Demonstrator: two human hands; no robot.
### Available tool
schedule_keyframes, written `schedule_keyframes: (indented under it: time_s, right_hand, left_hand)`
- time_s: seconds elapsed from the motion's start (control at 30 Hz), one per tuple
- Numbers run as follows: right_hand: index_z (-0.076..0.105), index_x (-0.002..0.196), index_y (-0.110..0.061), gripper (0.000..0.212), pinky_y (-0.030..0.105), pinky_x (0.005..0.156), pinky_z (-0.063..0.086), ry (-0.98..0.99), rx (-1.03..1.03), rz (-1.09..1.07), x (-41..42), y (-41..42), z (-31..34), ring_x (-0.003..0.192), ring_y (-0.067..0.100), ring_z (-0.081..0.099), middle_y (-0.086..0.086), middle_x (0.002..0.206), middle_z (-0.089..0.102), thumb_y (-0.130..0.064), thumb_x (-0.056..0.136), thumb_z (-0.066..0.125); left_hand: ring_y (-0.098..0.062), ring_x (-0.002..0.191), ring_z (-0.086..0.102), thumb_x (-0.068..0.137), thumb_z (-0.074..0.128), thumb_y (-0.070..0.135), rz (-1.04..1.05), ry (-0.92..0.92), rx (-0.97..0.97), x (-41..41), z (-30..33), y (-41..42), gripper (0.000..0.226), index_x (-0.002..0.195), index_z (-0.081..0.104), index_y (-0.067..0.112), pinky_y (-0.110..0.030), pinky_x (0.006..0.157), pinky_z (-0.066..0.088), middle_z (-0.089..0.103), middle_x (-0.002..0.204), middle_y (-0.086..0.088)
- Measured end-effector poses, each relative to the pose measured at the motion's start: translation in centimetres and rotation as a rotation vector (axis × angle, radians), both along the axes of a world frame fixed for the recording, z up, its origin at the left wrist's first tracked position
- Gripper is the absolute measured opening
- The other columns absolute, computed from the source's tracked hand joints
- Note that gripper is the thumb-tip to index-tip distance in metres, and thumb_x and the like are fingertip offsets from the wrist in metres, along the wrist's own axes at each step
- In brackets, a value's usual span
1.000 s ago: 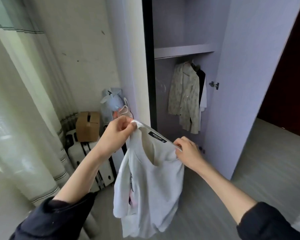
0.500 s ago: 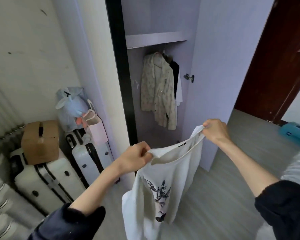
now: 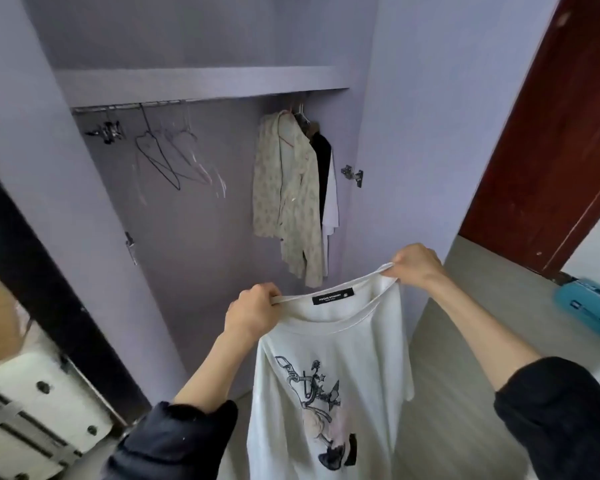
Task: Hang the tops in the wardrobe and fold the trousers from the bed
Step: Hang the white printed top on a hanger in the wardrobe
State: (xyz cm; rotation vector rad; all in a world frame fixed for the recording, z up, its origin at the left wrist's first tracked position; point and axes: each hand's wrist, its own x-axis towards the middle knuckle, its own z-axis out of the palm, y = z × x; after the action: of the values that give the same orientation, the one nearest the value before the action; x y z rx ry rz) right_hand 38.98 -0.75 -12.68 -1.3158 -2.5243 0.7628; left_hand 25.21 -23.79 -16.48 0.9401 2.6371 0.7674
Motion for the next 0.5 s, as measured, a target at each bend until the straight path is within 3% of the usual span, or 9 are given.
schedule_keyframes:
  time_s: [0.07,0.17,0.27,0.4,0.5]
  right_hand:
    - [0.053,0.066,0.009,0.039,0.027,0.060,0.026,-0.079,0.017,0.088,-0.2,2.8,0.3,0.063,0.025,0.044,0.033,0.079,0.050,-0.026,0.077,0.068]
    - [0.037,0.052,-0.012,0.052,0.030,0.055,0.024,-0.119,0.104,0.247,-1.4,5.7,0.9,0.062,0.020,0.035,0.009,0.058,0.038,-0.042,0.079,0.069]
    - [0.039,0.051,-0.019,0.050,0.029,0.057,0.028,-0.108,0.270,0.350,-3.5,7.9,1.3,0.067,0.023,0.042,-0.001,0.056,0.041,-0.048,0.084,0.063]
    - [0.066,0.070,-0.014,0.034,0.030,0.070,0.034,0.022,0.398,0.398,-8.5,10.3,1.6,0.077,0.020,0.039,-0.004,0.069,0.036,-0.041,0.090,0.059]
    - [0.062,0.064,-0.019,0.027,0.030,0.066,0.036,0.073,0.334,0.405,-12.8,12.5,1.4,0.076,0.025,0.049,0.002,0.072,0.051,-0.026,0.089,0.059]
  left_hand:
    - [-0.030,0.099,0.057,0.085,0.048,0.014,0.057,0.033,-0.036,-1.5,0.7,2.4,0.025,0.101,0.064,0.024,-0.038,0.088,0.047,0.066,0.103,-0.006]
    - [-0.030,0.101,0.057,0.082,0.042,0.005,0.118,0.067,-0.039,-3.9,1.9,5.0,0.035,0.101,0.066,0.022,-0.039,0.087,0.048,0.065,0.107,-0.007]
    - [-0.032,0.101,0.057,0.083,0.048,0.008,0.215,0.083,-0.023,-6.6,2.8,7.1,0.027,0.099,0.066,0.020,-0.038,0.088,0.048,0.064,0.108,-0.009]
    - [-0.028,0.092,0.060,0.082,0.058,0.010,0.282,0.064,0.043,-10.8,3.5,8.8,0.012,0.090,0.065,0.016,-0.032,0.081,0.047,0.066,0.089,-0.007]
    - [-0.014,0.064,0.065,0.081,0.068,0.010,0.255,-0.167,0.194,-14.2,3.4,9.6,0.003,0.083,0.069,0.012,-0.024,0.074,0.050,0.067,0.072,-0.004]
